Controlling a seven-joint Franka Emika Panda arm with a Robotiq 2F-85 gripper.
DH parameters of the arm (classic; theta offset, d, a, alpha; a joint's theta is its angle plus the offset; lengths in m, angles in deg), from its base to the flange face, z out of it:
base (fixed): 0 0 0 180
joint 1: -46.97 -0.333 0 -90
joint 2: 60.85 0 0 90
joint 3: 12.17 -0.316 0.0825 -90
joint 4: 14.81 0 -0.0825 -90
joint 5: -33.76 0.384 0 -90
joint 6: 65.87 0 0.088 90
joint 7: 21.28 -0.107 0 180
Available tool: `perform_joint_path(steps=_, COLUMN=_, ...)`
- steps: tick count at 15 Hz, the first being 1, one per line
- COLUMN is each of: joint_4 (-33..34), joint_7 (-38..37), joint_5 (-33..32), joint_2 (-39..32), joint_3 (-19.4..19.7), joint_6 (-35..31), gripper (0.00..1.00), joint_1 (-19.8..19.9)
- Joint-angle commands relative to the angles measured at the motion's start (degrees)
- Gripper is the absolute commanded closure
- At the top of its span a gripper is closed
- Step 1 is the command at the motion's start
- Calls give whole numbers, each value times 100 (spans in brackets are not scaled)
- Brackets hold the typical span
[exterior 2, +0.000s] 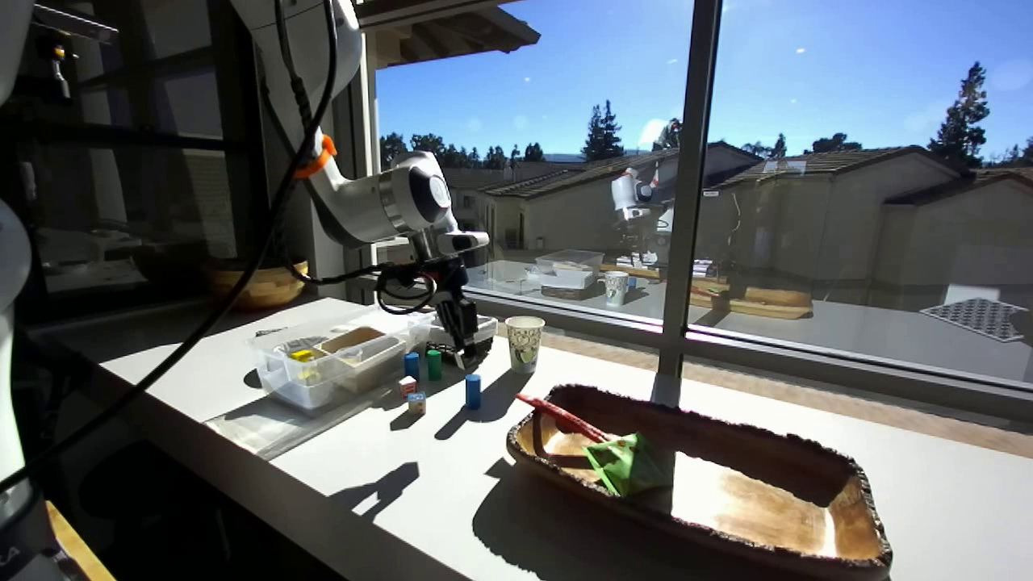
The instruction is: Remove the blue cylinder from the top of the stack and place it on the right then put one square block on top of the cylinder.
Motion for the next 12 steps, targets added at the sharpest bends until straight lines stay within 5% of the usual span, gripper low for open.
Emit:
perform_joint_path(steps=1, joint_4=5, joint_7=21, joint_5=22, joint_2=2, joint_3=12, joint_6=9, gripper=90, joint_1=-18)
perform_joint_path(steps=12, joint_4=127, joint_7=1859, joint_5=558, joint_2=-126, joint_3=-107, joint_6=-287, gripper=90, joint_1=302)
